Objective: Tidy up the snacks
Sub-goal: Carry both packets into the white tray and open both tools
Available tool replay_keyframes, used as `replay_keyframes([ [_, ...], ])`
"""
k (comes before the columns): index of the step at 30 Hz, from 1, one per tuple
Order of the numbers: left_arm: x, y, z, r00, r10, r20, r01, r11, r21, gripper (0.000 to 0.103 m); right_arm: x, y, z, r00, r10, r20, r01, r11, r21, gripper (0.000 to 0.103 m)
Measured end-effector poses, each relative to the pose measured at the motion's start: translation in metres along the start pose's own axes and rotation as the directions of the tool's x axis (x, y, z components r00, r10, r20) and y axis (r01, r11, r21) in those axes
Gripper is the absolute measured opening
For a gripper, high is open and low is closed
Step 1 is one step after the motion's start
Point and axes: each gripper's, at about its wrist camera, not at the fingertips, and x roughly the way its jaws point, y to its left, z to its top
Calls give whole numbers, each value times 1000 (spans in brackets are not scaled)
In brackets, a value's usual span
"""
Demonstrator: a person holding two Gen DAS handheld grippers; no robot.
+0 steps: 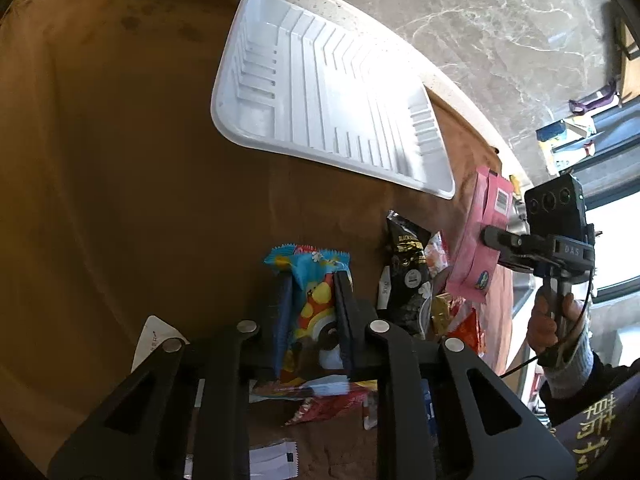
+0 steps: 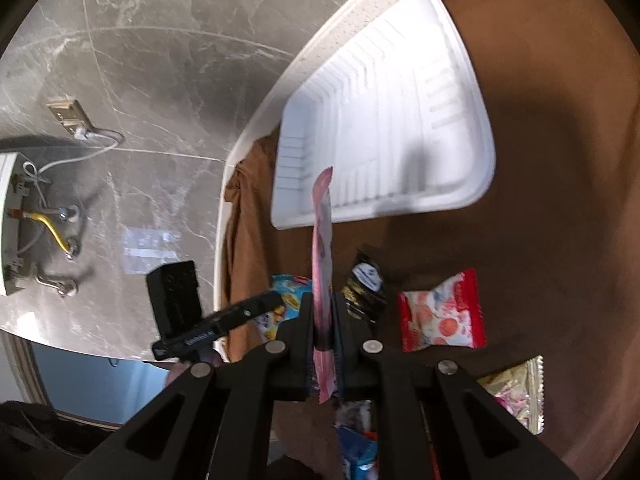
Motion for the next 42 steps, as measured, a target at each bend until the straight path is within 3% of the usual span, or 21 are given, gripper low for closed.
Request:
replay_keyframes([
  [9,-3,-4,0,999,-52,10,52,999,-4,16,2,3,11,998,55,6,-55,998,15,10],
  [18,-10,-3,10,983,-169,71,173,984,-48,16,-3,7,26,992,121,35,-122,992,31,10],
  [23,-15,-5,37,966,-222,129,230,972,-45,16,-7,9,49,989,121,83,-123,992,17,11],
  [26,-13,-4,60,961,-219,172,229,973,-38,16,-6,4,67,987,115,111,-119,992,28,12],
  [28,-7,-5,76,960,-205,189,214,977,-25,17,-3,0,78,987,99,126,-104,994,34,13],
  [31,3,-10,91,969,-90,228,91,996,9,18,3,-4,93,989,19,145,-23,999,23,15],
  [35,26,-7,104,975,16,220,-17,1000,6,18,14,-9,107,984,-110,139,108,994,17,50],
  [38,27,-5,102,971,42,236,-47,999,14,18,15,-6,109,967,-204,151,211,977,-32,50],
  [42,16,-3,96,956,47,290,-45,999,-13,18,6,7,101,951,-240,196,261,961,-90,51],
])
